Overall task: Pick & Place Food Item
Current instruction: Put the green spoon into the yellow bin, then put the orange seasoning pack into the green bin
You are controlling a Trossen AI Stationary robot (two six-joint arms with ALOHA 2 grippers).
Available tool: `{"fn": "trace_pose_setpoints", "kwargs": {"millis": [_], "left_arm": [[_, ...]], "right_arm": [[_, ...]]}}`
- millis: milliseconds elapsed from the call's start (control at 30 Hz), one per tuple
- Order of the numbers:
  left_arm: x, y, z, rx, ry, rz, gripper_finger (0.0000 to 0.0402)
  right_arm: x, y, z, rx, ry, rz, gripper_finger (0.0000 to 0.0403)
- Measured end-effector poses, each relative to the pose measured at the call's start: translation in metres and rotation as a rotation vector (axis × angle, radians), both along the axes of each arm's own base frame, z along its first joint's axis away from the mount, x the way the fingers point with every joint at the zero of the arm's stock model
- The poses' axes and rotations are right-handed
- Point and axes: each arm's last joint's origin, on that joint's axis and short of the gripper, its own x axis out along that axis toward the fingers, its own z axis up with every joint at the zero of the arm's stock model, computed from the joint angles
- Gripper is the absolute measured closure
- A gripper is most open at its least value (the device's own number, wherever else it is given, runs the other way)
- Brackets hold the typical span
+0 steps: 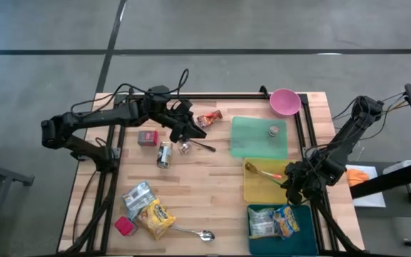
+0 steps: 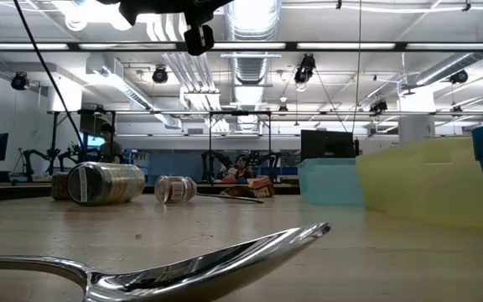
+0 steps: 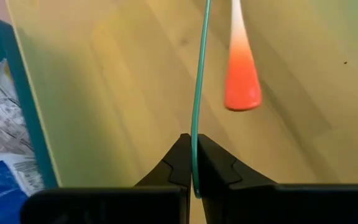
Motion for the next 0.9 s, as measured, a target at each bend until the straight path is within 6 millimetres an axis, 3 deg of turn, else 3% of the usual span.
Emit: {"fn": "trace_pose_setpoints", "kwargs": {"millis": [433, 900], "left_arm": [[0.0001, 0.0, -0.0004, -0.005, 0.007, 0.01, 0.0303], [0.0, 0.0, -0.0006, -0.007, 0.01, 0.01, 0.0303]], "right_arm": [[-0.0004, -0.0005, -0.0018, 0.018, 0.007, -0.032, 0.0385], [-0.0017, 0.0, -0.0027, 0.087, 0.063, -0.085, 0.0224]]}}
